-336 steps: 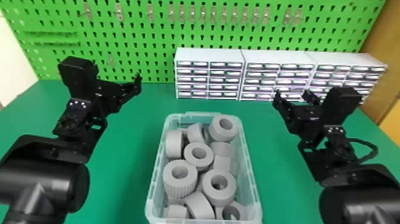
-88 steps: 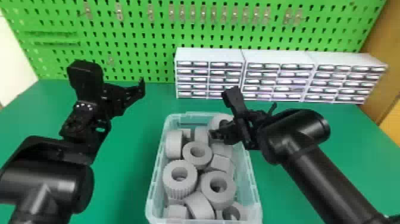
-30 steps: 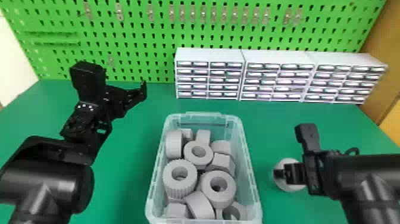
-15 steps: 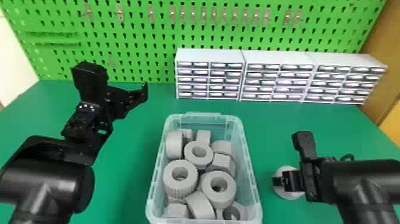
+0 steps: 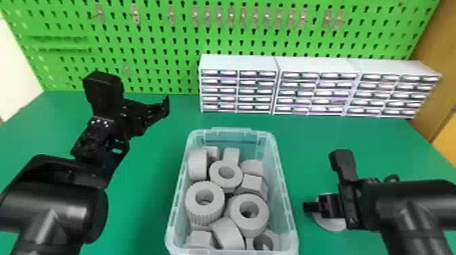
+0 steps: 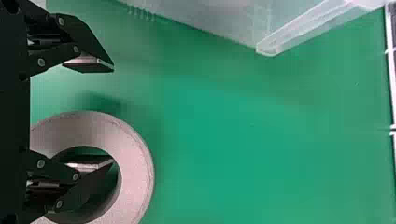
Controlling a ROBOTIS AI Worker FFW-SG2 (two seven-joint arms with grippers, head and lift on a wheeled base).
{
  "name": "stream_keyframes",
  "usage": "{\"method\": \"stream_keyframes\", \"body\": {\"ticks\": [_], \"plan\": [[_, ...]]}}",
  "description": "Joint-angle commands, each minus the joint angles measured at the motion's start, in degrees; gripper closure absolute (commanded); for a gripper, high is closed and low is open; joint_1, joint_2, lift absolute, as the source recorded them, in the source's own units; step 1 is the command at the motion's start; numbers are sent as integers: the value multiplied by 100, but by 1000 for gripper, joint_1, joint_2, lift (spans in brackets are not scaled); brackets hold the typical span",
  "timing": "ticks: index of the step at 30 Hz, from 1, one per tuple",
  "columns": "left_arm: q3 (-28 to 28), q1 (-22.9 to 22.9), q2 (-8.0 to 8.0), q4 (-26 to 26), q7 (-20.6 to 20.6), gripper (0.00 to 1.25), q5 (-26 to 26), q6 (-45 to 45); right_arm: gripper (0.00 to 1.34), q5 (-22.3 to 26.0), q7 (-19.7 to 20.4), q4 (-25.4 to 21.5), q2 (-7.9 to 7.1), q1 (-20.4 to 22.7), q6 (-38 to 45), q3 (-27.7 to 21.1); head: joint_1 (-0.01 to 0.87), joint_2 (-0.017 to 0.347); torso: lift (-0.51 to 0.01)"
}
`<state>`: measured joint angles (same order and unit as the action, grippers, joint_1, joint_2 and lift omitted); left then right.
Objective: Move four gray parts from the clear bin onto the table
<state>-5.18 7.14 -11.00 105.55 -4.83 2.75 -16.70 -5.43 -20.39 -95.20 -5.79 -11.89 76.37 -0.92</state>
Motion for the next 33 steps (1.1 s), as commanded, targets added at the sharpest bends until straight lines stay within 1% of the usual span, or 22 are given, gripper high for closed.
{"method": "stream_keyframes", "body": {"ticks": [1, 5, 8, 12, 15, 18, 23, 26, 33], "plan": [[-10, 16, 10, 0, 0, 105, 7, 0, 518, -133, 0, -130, 26, -94, 0, 100, 678, 34, -50], [-36, 25, 10, 0, 0, 105, 7, -9, 518, -204, 0, -297, 17, -147, 44, 144, 678, 34, -50], [-45, 16, 10, 0, 0, 105, 7, -27, 518, -230, 0, -517, 17, -200, 211, 144, 678, 34, -50], [-45, 16, 10, 0, 0, 105, 15, -35, 518, -459, 0, -895, -9, -323, 519, 276, 678, 34, -50], [-45, 16, 10, 0, 0, 105, 15, -35, 518, -599, 0, -1124, -27, -402, 571, 382, 678, 34, -50], [-45, 16, 10, 0, 0, 105, 24, -35, 518, -599, 0, -1255, -45, -481, 589, 434, 678, 34, -50], [-27, 16, 10, 0, 0, 105, 24, -35, 516, -467, 0, -1326, -97, -639, 765, 610, 678, 34, -50], [-27, 16, 10, 0, 0, 105, 24, -44, 518, -388, 0, -1361, -97, -710, 791, 777, 678, 34, -50], [-62, 25, 10, -17, 0, 105, 15, -88, 516, -186, 0, -1247, -97, -1008, 782, 1419, 678, 34, -50]]}}
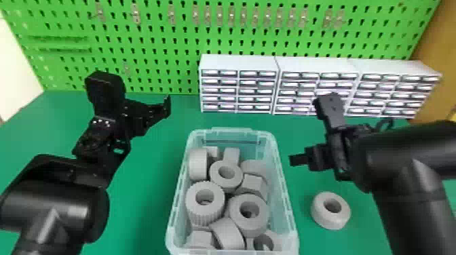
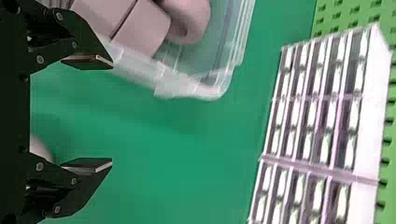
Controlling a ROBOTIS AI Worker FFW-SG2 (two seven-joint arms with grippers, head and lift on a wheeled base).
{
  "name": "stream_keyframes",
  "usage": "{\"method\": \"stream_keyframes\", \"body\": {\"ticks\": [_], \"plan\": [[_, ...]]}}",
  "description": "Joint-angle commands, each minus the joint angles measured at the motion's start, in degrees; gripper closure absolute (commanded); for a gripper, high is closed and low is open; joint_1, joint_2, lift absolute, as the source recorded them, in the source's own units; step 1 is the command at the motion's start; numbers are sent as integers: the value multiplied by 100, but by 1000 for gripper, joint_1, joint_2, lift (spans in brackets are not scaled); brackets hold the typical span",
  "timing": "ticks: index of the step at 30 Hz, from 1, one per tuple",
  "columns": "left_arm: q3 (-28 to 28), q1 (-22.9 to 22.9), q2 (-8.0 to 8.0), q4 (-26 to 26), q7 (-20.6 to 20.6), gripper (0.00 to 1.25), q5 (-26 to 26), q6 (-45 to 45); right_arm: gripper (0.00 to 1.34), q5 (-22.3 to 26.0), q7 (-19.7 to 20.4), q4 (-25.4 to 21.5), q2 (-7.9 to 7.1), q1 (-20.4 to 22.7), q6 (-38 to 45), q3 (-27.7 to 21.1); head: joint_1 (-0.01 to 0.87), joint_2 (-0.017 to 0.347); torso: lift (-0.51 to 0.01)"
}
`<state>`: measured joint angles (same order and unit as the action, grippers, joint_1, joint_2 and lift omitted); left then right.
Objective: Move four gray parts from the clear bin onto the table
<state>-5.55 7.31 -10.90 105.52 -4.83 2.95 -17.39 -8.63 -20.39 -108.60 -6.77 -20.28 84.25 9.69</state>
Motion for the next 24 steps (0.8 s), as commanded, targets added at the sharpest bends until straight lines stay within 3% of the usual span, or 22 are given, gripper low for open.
{"method": "stream_keyframes", "body": {"ticks": [1, 9, 24], "plan": [[-25, 16, 0, -14, 0, 105, -5, -19, 516, 204, 0, 128, 0, -196, -14, 429, 678, 34, -50], [-8, 8, 0, -32, 0, 105, -5, -19, 519, 1215, 0, 665, -35, -372, -199, 649, 678, 34, -50], [-8, 25, 0, -49, 0, 105, -13, -28, 516, 1645, 0, 1078, -70, -609, -260, 1202, 678, 34, -50]]}}
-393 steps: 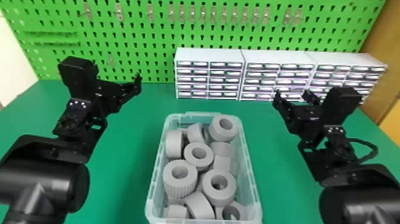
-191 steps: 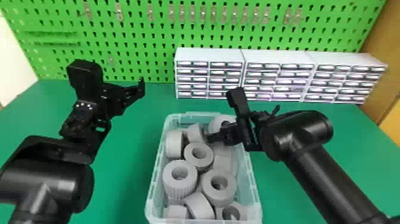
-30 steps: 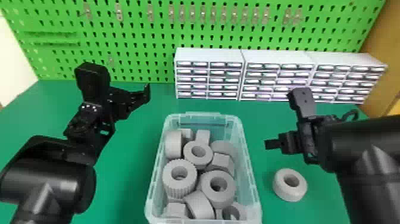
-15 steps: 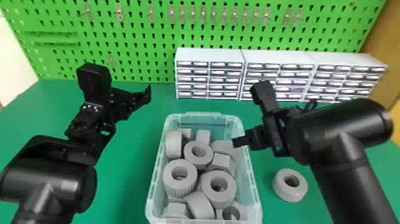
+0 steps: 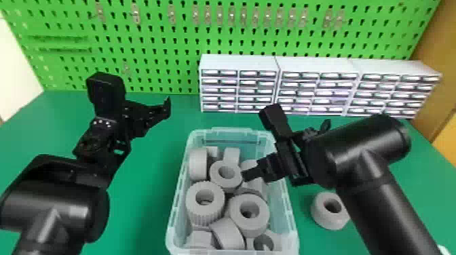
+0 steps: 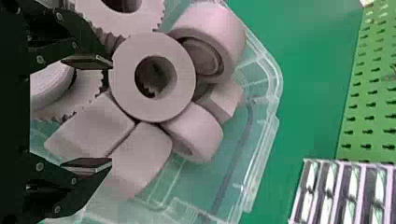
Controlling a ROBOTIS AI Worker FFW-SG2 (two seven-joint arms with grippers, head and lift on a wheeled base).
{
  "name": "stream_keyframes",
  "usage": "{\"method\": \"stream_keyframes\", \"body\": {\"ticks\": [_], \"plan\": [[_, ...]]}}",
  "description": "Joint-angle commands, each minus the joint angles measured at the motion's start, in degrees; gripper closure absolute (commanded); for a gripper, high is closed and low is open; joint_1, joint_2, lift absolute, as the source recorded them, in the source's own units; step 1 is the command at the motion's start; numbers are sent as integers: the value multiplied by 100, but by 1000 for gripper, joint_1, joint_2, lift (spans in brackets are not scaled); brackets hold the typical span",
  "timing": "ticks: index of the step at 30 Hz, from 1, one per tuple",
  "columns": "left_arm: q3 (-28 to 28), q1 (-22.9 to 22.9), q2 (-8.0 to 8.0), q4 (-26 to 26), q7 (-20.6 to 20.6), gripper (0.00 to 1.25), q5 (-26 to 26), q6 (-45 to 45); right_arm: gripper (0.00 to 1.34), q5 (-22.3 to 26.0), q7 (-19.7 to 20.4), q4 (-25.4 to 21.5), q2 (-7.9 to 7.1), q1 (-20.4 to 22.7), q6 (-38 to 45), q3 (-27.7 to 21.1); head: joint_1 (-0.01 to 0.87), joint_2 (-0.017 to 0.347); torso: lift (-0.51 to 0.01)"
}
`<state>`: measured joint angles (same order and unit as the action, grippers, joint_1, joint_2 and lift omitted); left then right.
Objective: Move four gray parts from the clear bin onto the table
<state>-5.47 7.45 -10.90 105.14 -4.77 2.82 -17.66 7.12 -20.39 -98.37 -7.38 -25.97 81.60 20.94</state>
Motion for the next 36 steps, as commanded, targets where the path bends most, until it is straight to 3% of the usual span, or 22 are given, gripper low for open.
{"method": "stream_keyframes", "body": {"ticks": [1, 28, 36], "plan": [[-15, 11, 0, -11, -6, 105, 8, -1, 516, 88, 0, 55, -9, -39, -4, 76, 678, 34, -50], [-15, 20, 0, -11, 3, 105, -1, -9, 515, 106, 0, 81, 0, -30, 5, 94, 678, 34, -50], [-6, 20, 0, -19, -6, 105, -1, -9, 515, -88, 0, 169, -26, -74, -267, 208, 678, 34, -50]]}}
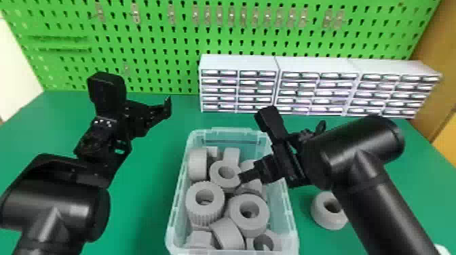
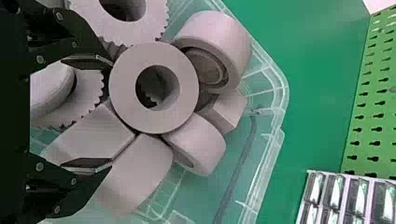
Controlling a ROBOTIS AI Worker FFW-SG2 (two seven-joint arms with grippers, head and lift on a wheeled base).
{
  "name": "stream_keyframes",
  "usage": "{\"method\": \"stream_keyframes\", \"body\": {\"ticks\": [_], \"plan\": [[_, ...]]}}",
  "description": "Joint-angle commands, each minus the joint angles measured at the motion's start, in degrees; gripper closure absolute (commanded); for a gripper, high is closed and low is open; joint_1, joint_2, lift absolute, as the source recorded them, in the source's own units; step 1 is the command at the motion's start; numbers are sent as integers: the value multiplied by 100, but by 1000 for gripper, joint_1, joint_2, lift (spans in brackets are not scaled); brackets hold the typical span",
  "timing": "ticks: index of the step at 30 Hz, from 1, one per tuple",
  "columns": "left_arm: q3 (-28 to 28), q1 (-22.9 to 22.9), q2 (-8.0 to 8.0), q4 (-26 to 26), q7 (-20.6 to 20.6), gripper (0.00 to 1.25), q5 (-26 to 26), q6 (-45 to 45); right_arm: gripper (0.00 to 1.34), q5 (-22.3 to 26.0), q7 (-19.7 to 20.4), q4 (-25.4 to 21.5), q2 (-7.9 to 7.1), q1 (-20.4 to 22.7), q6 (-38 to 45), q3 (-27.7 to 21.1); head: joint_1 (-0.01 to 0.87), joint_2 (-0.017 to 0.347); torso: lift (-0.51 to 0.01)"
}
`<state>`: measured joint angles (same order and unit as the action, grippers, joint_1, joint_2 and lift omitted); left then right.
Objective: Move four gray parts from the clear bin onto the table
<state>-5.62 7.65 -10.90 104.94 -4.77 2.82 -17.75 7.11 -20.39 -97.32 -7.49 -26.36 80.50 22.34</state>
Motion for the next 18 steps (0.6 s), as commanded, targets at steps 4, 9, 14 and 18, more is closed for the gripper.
{"method": "stream_keyframes", "body": {"ticks": [4, 9, 14, 18], "plan": [[8, 0, 0, 0, -6, 105, 0, 0, 515, -96, 0, 240, -24, -45, -482, 157, 678, 34, -50], [8, 0, 0, 0, -6, 105, 9, 0, 515, -122, 0, 547, -24, -133, -834, 280, 678, 34, -50], [0, -18, 0, 0, -6, 105, 9, 0, 516, -122, 0, 855, -24, -177, -1194, 324, 678, 34, -50], [8, -26, 0, 0, 3, 105, 26, 0, 515, -131, 0, 1092, -24, -229, -1476, 342, 678, 34, -50]]}}
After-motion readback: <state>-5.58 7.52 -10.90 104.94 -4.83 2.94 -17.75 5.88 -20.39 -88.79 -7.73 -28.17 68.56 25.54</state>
